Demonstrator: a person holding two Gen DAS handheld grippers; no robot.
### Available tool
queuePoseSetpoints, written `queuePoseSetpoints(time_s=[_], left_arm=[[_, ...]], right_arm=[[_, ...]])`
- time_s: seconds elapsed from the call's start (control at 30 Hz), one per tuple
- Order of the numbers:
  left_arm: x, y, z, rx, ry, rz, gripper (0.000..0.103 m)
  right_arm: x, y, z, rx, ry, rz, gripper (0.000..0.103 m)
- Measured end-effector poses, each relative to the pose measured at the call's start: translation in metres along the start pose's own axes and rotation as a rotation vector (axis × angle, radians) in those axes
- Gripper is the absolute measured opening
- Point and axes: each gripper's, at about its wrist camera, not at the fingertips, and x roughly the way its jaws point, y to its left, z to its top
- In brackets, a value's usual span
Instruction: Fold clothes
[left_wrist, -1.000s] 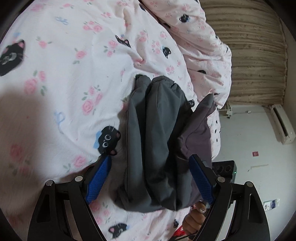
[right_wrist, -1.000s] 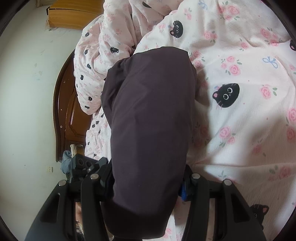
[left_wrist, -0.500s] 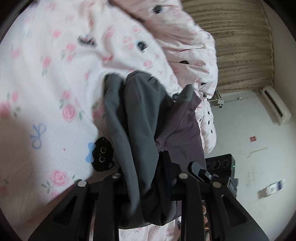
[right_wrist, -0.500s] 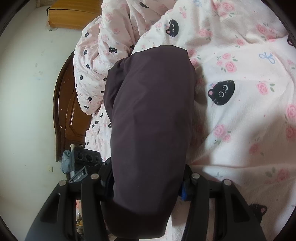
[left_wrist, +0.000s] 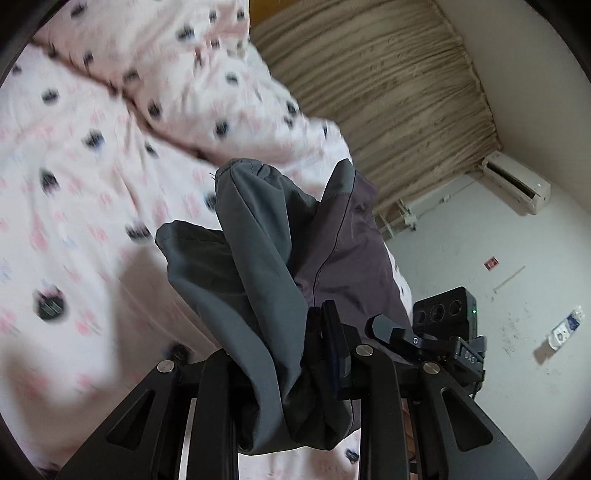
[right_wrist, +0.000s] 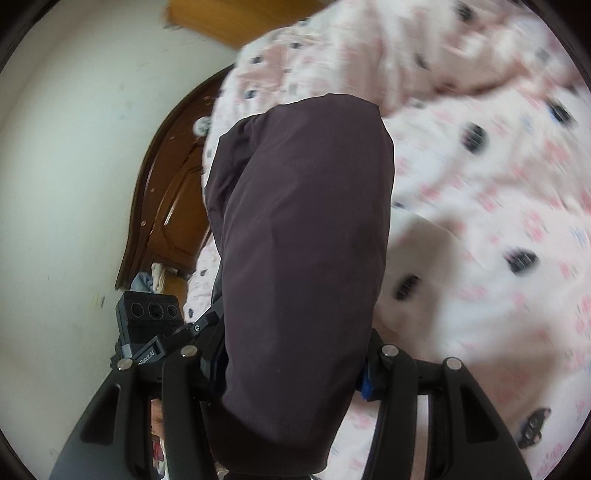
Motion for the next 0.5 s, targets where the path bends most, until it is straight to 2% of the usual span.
queuePoseSetpoints(time_s=[0.17,0.37,0.5], left_arm=[[-0.048,0.033,0.025,-0.034,-0.133,0.106,0.021],[-0.101,0.078,0.043,-0.047,-0.27,0.309,0.021],[-0.11,0.113,0.048,-0.085,-0.269,0.453,0.021]], right_arm=[[0.052,0.036,0.017,-0.07,0.054,0.03,0.053],[0.15,0.076,0.027,-0.154,0.141,0.12,0.053],[0.217,0.085,0.025,-0.166,0.202,0.163,0.053]])
